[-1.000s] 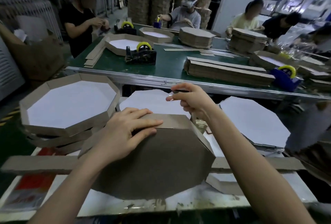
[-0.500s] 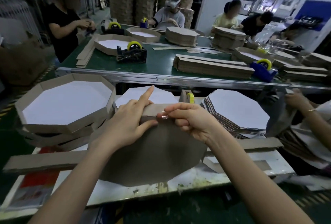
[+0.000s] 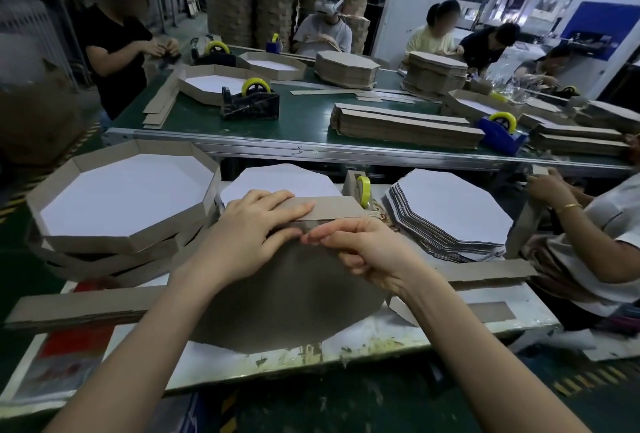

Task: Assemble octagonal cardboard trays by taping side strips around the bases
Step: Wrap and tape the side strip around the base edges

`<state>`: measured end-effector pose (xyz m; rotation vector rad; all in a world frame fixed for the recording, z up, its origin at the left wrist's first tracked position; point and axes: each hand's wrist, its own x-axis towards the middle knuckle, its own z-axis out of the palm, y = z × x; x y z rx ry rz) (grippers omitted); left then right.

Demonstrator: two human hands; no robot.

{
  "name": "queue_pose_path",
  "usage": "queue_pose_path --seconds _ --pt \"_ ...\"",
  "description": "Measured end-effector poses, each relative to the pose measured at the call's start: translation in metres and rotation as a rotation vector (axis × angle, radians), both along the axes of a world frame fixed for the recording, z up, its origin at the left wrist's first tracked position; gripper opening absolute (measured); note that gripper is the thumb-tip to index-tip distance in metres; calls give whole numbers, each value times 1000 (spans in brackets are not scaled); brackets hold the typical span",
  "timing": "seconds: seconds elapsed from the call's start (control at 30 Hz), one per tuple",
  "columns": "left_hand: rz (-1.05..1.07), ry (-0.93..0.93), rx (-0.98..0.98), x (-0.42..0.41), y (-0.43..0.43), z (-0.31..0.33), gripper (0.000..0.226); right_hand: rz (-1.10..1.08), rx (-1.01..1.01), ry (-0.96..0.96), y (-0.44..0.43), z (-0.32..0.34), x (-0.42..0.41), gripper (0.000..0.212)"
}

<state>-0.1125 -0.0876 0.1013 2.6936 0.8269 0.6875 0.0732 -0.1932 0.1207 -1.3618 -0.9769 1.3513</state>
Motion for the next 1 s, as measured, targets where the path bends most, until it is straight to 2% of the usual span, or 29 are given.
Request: queue_pose_path --seconds 0.47,0.87,1.0 --pt "-12 -24 -19 1 -5 -1 46 267 -81 -212 9 34 17 51" --pt "6 -64 -34 2 -5 -2 41 151 -138 -255 10 31 14 57" --pt "4 -63 -29 2 -4 -2 40 159 -179 -264 7 31 10 47"
